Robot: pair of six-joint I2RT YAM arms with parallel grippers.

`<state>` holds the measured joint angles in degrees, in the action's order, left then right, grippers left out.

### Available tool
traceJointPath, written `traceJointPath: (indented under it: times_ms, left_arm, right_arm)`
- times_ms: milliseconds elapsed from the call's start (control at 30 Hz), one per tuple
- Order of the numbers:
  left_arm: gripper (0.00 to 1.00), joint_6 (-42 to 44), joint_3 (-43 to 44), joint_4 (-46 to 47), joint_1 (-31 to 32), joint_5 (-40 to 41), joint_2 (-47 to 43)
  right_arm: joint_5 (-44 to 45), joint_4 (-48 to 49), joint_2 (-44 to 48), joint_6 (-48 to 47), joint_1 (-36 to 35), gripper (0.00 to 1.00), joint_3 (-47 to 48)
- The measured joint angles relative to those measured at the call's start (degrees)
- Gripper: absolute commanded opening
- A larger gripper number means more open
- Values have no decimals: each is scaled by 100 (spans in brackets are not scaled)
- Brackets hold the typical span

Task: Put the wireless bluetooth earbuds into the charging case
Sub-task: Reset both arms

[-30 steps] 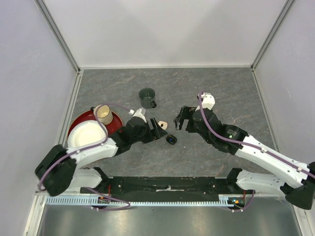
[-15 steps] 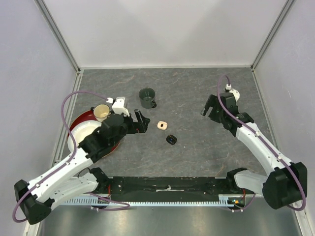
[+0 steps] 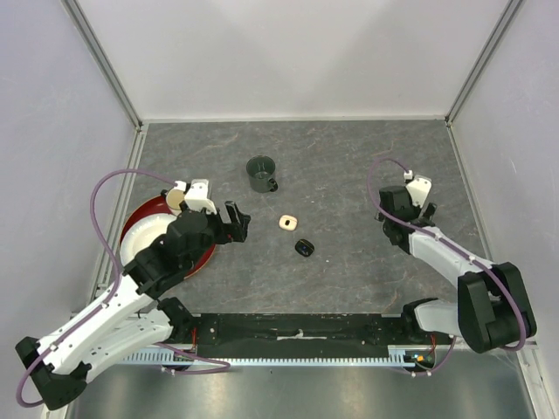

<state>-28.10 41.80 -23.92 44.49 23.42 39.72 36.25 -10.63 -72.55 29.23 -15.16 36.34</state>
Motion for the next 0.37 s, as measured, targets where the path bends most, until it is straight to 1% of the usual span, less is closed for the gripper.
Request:
traceJointPath:
  times_ms: [67, 167, 233, 267, 367]
  left_arm:
    - [98, 11, -4, -50, 0, 42, 42]
    - [98, 13, -52, -46, 0, 61, 87]
    - [98, 15, -83, -44, 0, 74, 140]
    - [98, 17, -85, -44, 0, 79, 175]
    - [98, 24, -83, -44, 0, 164, 363]
  right_arm:
    - [424, 391, 11, -190, -17, 98, -321]
    - [905, 1764, 107, -861, -79, 98, -1012]
    - [1082, 2898, 146, -1362, -114, 98, -1641]
    - [1141, 3307, 144, -1587, -118, 98, -1893]
    - [1204, 4138, 149, -1996, -122, 98, -2304]
